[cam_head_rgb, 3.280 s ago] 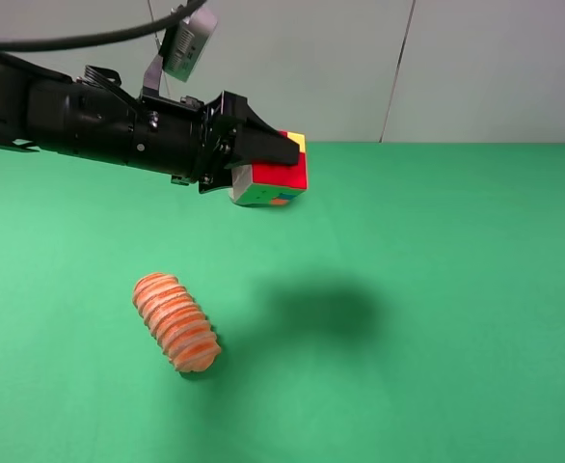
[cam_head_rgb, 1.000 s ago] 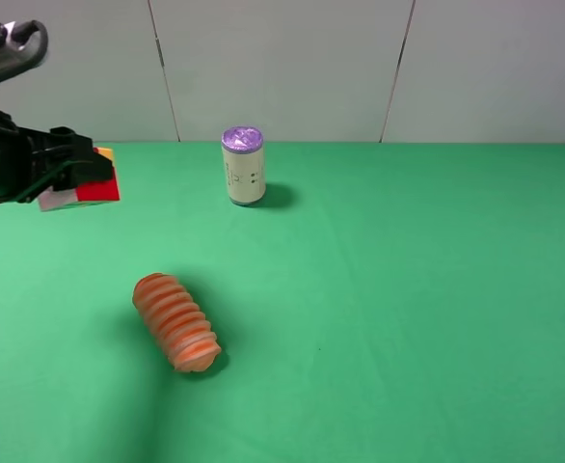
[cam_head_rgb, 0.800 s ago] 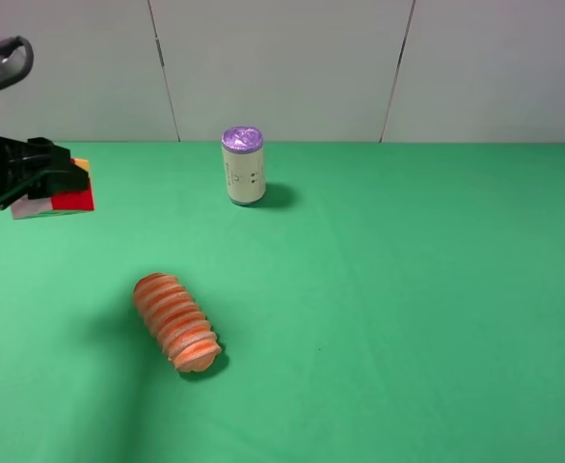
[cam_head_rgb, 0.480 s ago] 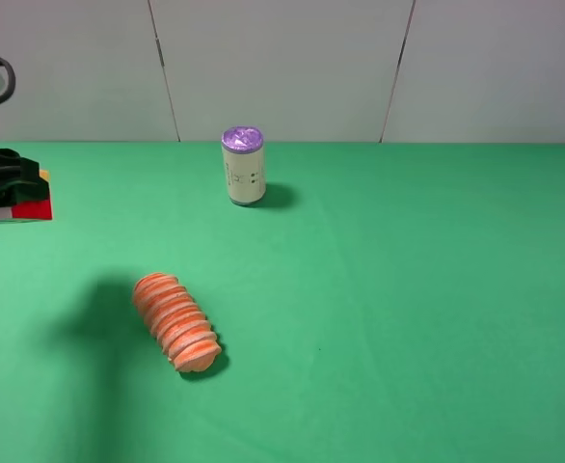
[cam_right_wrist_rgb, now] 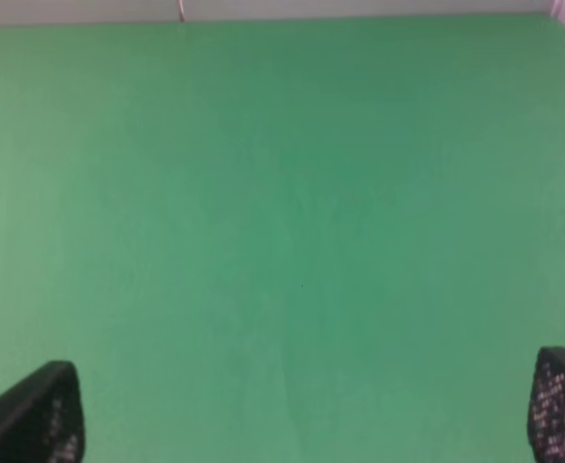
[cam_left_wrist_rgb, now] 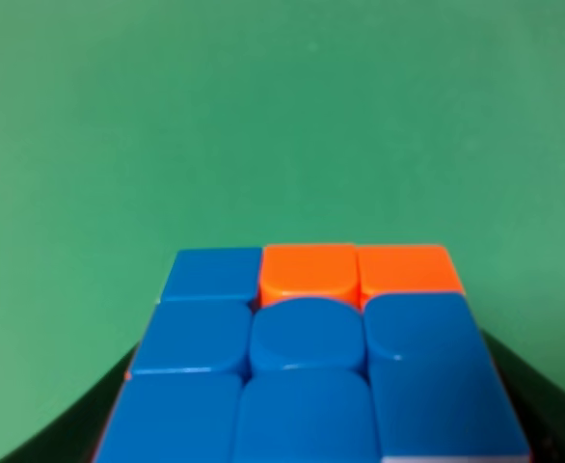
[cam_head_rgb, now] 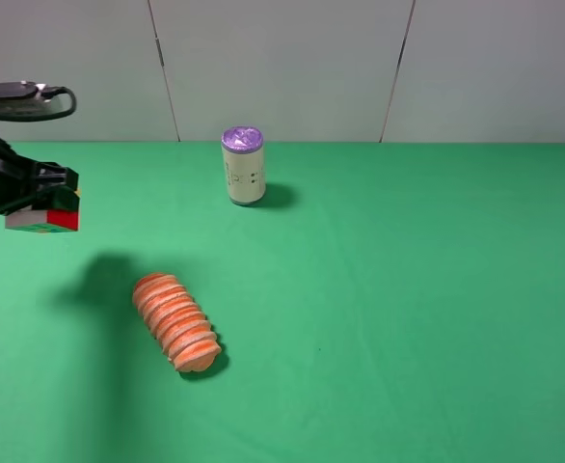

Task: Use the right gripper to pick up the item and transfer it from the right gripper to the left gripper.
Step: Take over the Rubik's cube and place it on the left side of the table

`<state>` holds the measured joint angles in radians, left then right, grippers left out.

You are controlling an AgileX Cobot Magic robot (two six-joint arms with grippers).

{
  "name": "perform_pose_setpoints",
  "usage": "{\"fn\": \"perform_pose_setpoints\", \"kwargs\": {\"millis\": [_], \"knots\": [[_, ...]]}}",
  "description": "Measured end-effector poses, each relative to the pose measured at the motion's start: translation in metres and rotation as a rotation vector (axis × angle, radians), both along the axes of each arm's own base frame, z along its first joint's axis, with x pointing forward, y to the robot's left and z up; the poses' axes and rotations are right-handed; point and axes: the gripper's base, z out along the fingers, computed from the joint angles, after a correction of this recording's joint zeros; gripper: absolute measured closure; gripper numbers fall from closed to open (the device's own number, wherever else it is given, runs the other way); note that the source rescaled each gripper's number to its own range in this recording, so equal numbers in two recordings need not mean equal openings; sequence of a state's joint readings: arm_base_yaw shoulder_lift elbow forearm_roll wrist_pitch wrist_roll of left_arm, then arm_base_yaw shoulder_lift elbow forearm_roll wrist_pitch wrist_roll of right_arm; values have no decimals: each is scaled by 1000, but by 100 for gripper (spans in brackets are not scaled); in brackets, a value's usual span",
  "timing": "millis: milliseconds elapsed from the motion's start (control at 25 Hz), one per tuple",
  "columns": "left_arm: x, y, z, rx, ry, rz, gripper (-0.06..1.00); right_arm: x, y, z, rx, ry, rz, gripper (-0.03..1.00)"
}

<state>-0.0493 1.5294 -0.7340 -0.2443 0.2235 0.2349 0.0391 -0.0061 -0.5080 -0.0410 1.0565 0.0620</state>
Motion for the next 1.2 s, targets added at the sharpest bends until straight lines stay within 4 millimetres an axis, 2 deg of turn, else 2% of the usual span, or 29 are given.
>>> {"fn": "perform_pose_setpoints", "kwargs": {"millis": [240,400,960,1200], "knots": [[29,-18,-13,-4,69,-62,94,0,0,0,0,0,0,-3],[41,-24,-21,-5,109,-82,94,0,0,0,0,0,0,-3],[70,-30,-41,42,205,-153,94,0,0,0,0,0,0,-3],[71,-29,-43,62,220,-171,94,0,0,0,0,0,0,-3]]}}
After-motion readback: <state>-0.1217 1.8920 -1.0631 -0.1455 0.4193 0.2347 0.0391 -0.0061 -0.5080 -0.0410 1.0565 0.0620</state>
